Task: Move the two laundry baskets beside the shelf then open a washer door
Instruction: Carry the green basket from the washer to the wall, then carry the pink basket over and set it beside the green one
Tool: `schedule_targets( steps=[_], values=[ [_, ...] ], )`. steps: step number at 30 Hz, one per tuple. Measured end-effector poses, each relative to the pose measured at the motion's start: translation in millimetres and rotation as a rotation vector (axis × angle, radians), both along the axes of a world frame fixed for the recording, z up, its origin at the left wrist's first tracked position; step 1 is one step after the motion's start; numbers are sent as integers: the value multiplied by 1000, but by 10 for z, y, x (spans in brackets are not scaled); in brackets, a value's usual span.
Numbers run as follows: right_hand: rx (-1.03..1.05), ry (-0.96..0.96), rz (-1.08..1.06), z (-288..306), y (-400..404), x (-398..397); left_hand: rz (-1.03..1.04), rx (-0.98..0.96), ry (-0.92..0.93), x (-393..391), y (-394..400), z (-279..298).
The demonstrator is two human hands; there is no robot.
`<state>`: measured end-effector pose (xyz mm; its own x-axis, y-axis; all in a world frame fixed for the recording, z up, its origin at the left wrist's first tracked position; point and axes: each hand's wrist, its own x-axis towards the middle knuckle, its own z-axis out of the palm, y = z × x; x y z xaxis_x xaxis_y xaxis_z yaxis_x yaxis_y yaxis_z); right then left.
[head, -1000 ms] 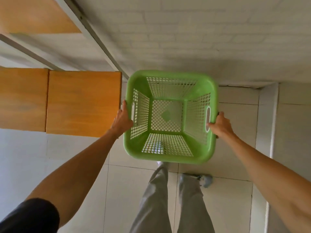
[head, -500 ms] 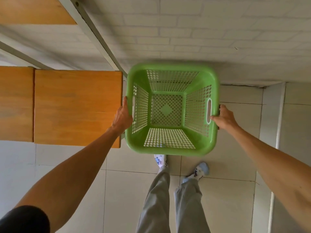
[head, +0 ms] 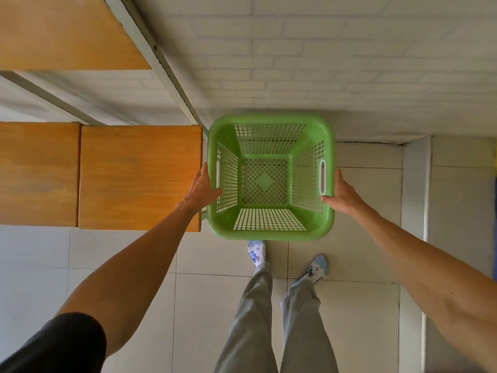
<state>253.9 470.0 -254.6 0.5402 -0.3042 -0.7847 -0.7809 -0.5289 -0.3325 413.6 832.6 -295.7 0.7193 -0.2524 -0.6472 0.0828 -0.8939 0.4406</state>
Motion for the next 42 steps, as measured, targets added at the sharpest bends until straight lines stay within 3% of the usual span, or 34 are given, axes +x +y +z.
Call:
schedule_targets(
  steps=[4, 9, 14, 22, 32, 36, 42],
  values=[
    [-3, -35, 3, 970, 201, -275, -142, 23, -12, -182, -154, 1140],
    [-166, 10, -46, 1906, 234, -918, -386, 12, -78, -566, -410, 2369],
    [-231, -53, -261, 2546, 254, -1999, -608, 27, -225, -1097, -751, 3128],
    [-353, 37, -644, 2712, 461, -4495, -1029, 25, -352, -2379, -1479, 3509],
    [-454, 107, -1080, 2780, 1481, -8079, -1467, -97, -335, -5424, -2166, 3514],
    [-461, 244, -1197, 3056, 1956, -8953, -1631, -178, -344, -6475, -2403, 3565],
    [-515, 246, -1290, 3097, 1966, -9767, -1749, -242, -316, -7435, -2829, 3500]
  ],
)
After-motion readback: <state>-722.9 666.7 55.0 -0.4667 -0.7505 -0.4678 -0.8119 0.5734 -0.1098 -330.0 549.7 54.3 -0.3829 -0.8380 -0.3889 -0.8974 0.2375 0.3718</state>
